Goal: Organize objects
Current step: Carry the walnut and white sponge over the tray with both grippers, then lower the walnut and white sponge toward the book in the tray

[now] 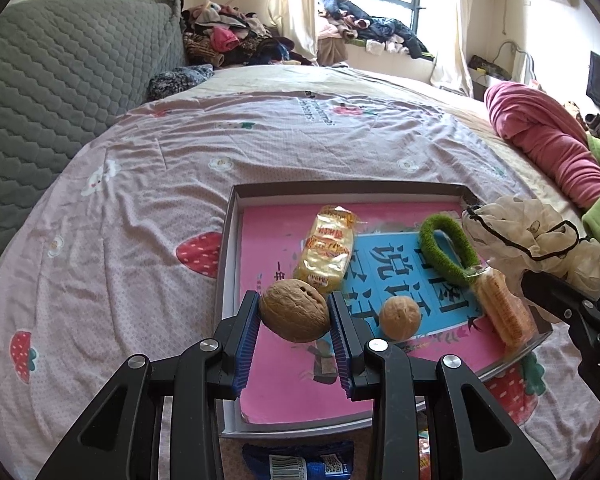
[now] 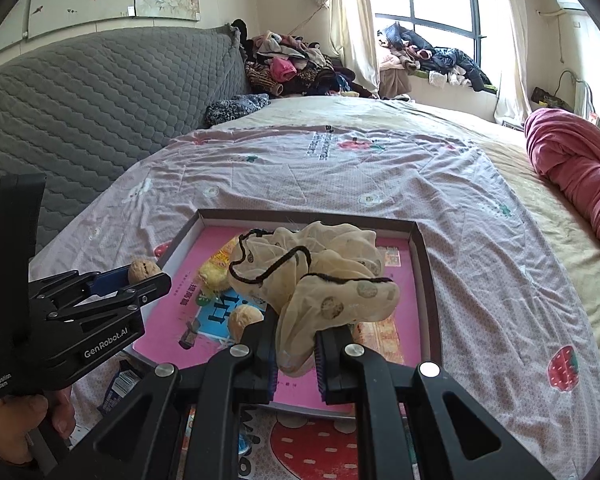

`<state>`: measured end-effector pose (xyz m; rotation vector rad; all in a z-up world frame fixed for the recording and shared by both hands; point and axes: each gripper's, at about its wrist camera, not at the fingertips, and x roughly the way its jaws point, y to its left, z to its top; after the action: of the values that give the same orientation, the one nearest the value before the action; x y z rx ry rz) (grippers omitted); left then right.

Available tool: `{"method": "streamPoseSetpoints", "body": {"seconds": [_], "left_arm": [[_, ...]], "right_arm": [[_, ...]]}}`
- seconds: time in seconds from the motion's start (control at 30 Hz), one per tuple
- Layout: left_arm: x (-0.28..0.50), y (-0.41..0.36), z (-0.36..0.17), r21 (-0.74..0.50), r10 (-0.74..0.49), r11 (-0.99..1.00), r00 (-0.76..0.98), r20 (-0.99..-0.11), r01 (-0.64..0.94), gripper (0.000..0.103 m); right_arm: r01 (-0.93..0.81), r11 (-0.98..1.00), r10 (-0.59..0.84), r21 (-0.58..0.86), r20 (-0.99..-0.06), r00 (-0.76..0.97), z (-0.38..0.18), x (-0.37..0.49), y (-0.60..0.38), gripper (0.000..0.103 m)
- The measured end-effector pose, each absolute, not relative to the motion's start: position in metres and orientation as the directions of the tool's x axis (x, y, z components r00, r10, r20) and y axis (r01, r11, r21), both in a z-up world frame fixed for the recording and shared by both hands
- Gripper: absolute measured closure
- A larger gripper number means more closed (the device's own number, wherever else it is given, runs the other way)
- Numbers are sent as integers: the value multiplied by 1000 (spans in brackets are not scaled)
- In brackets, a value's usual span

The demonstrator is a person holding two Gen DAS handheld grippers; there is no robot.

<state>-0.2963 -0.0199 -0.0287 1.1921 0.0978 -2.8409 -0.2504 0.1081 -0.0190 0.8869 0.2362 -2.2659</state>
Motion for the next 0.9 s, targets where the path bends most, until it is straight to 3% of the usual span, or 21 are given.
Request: {"method": "streamPoseSetpoints", "body": {"seconds": [0.9], "left_arm": [[-311, -23, -59, -40, -29, -995, -665, -747, 89, 68]], "right_arm": [[657, -751, -492, 63, -716, -495, -66, -266, 88, 88]]}}
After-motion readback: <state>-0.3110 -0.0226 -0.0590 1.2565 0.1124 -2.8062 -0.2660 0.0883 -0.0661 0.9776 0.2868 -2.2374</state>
